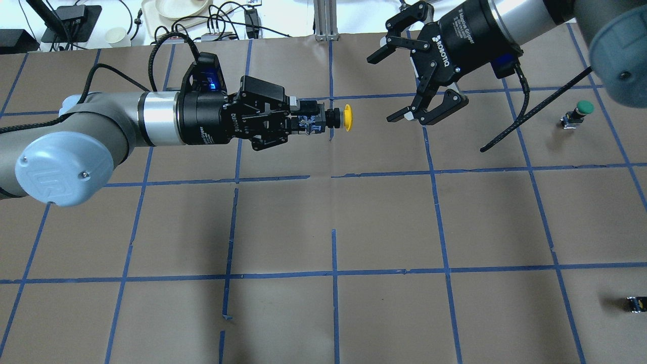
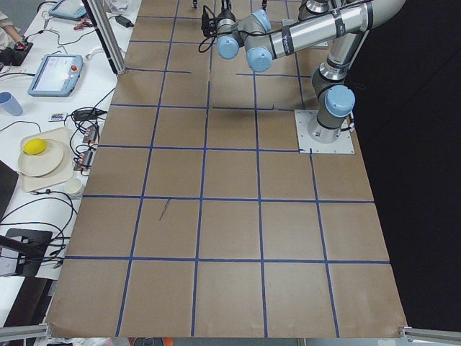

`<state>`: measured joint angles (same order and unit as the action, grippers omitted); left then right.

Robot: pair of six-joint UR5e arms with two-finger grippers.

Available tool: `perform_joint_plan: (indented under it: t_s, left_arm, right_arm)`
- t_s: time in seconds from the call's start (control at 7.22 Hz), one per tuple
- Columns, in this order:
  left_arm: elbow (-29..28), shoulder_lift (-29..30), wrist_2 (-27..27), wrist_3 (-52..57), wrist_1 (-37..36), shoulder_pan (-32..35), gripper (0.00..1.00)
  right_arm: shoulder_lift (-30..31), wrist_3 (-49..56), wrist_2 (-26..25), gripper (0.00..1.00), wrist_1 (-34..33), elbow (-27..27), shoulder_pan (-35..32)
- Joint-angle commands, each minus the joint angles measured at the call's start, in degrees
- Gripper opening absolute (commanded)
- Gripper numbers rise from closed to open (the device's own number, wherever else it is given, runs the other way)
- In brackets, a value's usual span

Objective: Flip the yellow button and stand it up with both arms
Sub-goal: 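Hold the yellow button up with the left gripper while the right gripper approaches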

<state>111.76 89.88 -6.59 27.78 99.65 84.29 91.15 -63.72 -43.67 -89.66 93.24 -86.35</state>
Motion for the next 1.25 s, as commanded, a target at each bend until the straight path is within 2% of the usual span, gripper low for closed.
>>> perform_joint_plan:
  t_s: [0.0,0.28,0.69,0.83,1.11]
  left_arm:
    - [0.03,0.2,0.44,0.25,-0.42,0.08,0.01]
    - [0.38,0.21,2.28,0.26,-2.27,0.08,0.01]
    - [0.3,0.21,2.37,0.26,-2.27,0.26,0.01]
    - [0.3,0.21,2.46,0.17,-2.44,0.34,0.01]
    - [0.3,0.29,2.46,0.26,-2.44,0.35,0.01]
  right_arm:
    - [0.08,-0.88,0.43,1.0,0.63,1.66,-1.26]
    - [-0.44,-0.88,2.26,1.0,-0.94,2.91,-4.07]
    - [-0.18,-2.29,3.07,1.0,-2.1,2.74,-4.26]
    - [-0.27,-2.29,2.89,0.96,-2.18,2.82,-4.26]
    - [-0.44,-2.2,2.98,0.66,-2.18,2.82,-4.26]
